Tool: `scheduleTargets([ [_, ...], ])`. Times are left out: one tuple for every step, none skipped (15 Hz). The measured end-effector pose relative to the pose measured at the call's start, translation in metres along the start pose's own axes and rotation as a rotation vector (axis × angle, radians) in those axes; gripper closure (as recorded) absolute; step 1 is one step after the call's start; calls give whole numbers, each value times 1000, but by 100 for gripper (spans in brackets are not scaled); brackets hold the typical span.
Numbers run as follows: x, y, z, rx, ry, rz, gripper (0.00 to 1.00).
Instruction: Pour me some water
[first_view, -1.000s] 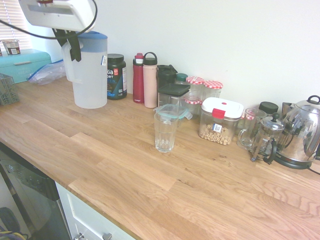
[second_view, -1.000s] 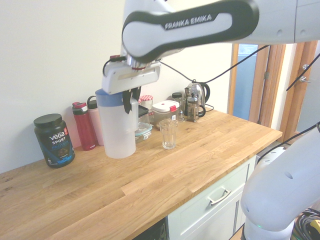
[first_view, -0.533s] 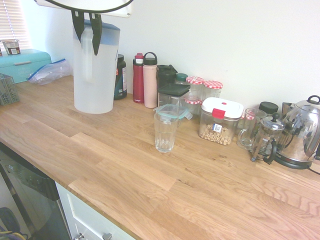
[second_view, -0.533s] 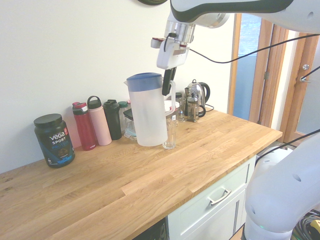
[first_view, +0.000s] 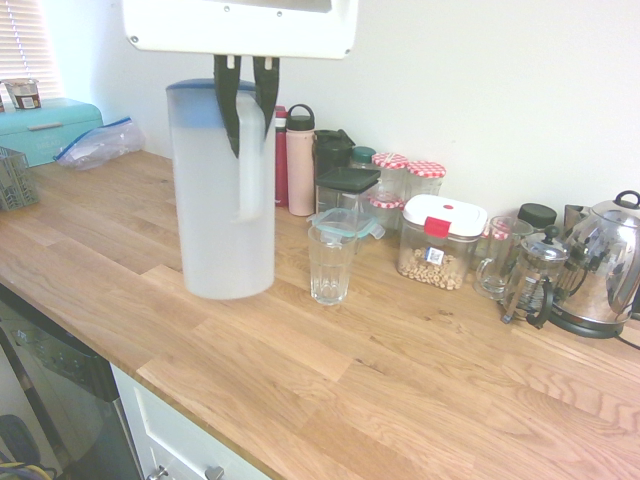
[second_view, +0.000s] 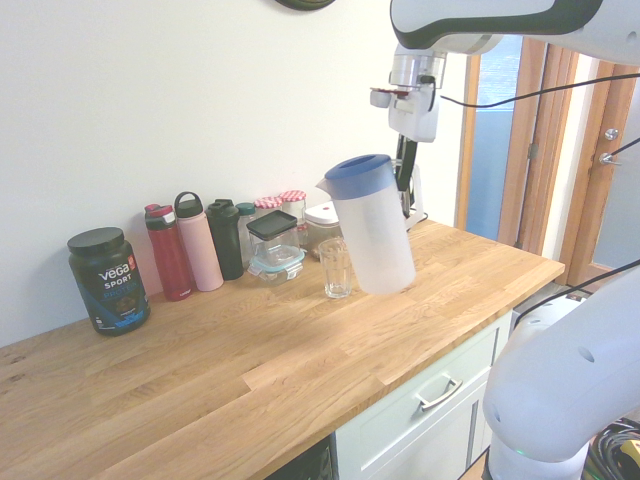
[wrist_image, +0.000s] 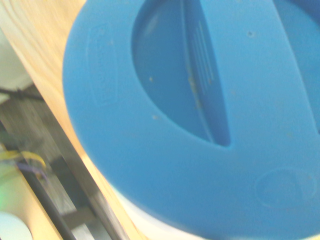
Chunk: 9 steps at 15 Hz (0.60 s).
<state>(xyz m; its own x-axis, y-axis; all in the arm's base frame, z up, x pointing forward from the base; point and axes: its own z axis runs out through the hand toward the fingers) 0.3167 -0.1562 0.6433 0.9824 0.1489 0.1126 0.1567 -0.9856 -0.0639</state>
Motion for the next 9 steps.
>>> scheduleTargets([
  [-4,12,1,-5,5,4,100],
  [-7,23,2,-10,9,14,100],
  [-7,32,4,-17,16,30,100],
  [-5,41,8,-23,25,50,100],
  [-1,50,13,-30,29,67,100],
  [5,58,21,-37,24,79,100],
  [11,67,31,-42,13,88,100],
  [18,73,41,-48,-1,93,100],
  [26,79,53,-54,-16,93,100],
])
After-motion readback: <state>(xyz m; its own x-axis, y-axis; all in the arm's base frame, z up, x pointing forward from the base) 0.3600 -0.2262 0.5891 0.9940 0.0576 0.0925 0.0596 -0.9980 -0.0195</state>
